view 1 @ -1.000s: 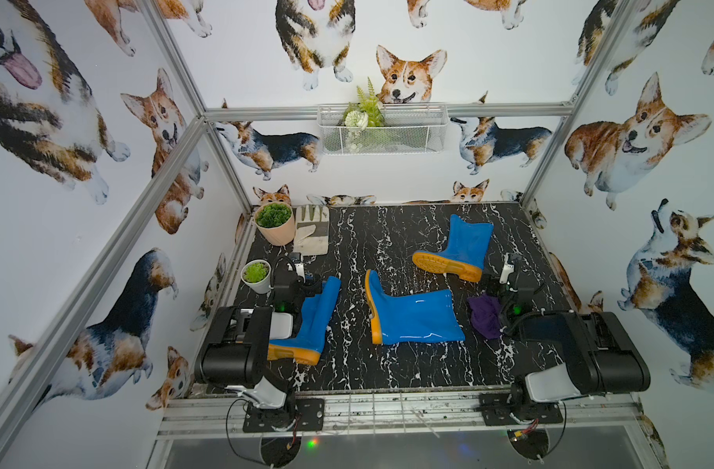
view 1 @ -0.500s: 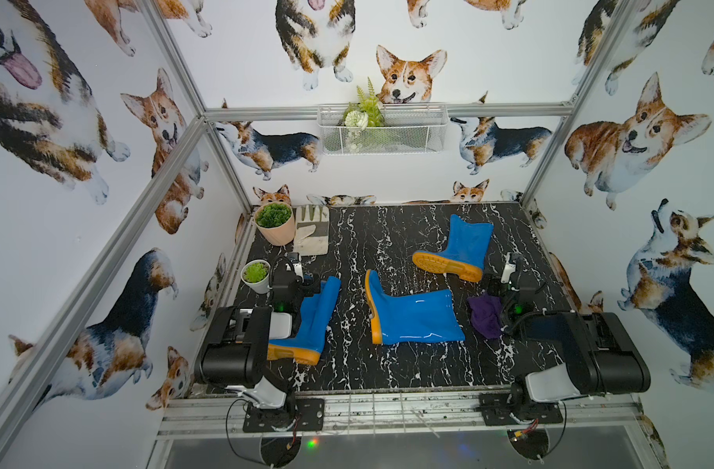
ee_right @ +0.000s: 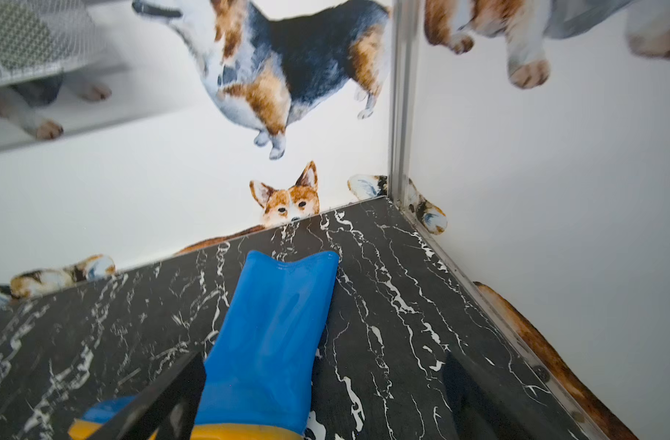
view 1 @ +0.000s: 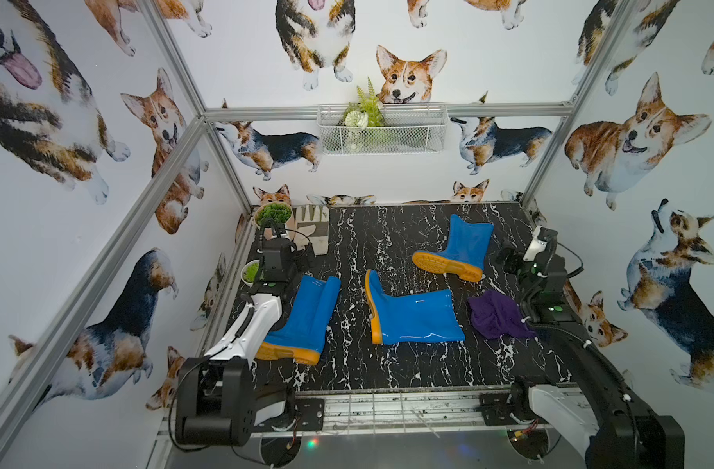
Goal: Wipe the rubber boots with a cloth
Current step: Pick up the cleaning item at the center of the board, then wipe the dirt off the rubber boot.
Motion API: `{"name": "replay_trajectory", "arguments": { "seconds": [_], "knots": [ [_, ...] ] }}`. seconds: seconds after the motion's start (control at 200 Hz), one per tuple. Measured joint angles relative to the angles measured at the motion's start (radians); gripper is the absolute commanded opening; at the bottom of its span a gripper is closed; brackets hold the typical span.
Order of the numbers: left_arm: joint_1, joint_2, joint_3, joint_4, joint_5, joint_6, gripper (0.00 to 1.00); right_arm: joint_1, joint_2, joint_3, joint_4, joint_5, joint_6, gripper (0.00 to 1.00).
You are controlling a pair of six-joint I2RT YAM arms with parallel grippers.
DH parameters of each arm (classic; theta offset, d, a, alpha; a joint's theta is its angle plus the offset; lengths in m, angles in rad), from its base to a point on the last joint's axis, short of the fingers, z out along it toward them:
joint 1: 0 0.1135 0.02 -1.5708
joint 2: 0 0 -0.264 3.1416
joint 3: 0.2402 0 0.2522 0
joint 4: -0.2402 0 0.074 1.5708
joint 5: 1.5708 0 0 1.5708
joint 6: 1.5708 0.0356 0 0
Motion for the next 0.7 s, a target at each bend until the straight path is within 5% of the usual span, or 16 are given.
{"name": "replay_trajectory", "arguments": {
  "seconds": [0.285, 0.425, 0.701],
  "knots": [
    [-0.241, -0.144, -0.065, -0.292, 0.100, -0.190, 1.00, -0.018, 0.164, 0.119, -0.706, -0.007, 0.201, 1.00],
    [-0.394, -0.121, -0.101, -0.320, 0.129, -0.284, 1.00, -0.018, 0.324, 0.114, -0.815, -0.084, 0.208, 1.00],
    [-0.523, -0.034, -0.116, -0.278, 0.145, -0.377, 1.00, 0.056, 0.486, 0.130, -0.833, -0.172, 0.204, 1.00]
  ]
}}
